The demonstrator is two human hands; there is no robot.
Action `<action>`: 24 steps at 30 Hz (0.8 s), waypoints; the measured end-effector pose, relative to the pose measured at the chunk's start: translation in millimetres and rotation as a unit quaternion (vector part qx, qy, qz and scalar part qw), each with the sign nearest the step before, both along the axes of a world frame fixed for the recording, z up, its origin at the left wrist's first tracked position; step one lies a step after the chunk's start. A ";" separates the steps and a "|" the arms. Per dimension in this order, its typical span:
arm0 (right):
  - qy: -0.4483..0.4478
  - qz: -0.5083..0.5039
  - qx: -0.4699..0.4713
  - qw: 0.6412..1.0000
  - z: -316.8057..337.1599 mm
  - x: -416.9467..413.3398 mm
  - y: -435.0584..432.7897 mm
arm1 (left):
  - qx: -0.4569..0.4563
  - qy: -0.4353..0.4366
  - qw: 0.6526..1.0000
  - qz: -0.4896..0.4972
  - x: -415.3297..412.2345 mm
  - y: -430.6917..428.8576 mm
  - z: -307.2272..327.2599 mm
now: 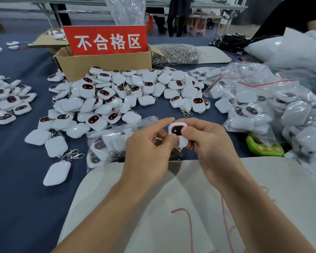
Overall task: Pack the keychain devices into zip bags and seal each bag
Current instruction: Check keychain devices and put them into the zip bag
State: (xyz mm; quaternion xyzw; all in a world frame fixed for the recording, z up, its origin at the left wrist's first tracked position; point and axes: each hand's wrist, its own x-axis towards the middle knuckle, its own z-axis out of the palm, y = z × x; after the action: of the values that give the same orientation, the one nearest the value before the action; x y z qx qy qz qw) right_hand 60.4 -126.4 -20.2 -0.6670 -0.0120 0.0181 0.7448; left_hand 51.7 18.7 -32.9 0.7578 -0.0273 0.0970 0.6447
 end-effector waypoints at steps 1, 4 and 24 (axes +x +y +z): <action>-0.009 -0.010 -0.015 1.000 0.4 -0.6 1.1 | -0.004 0.001 1.000 -0.004 -0.4 0.1 -0.3; -0.031 -0.039 -0.032 0.998 1.2 -3.1 2.8 | -0.014 0.002 1.000 -0.017 -1.0 -0.3 -0.8; -0.045 -0.083 -0.128 0.987 2.1 -10.0 10.0 | 0.124 -0.170 0.977 -0.023 -9.1 4.0 0.7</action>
State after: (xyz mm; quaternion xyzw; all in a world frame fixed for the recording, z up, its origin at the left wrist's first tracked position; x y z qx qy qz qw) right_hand 50.4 -116.4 -18.1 -0.7557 0.0120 -0.0724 0.6508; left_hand 42.7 22.7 -32.2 0.8036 -0.1662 0.2057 0.5332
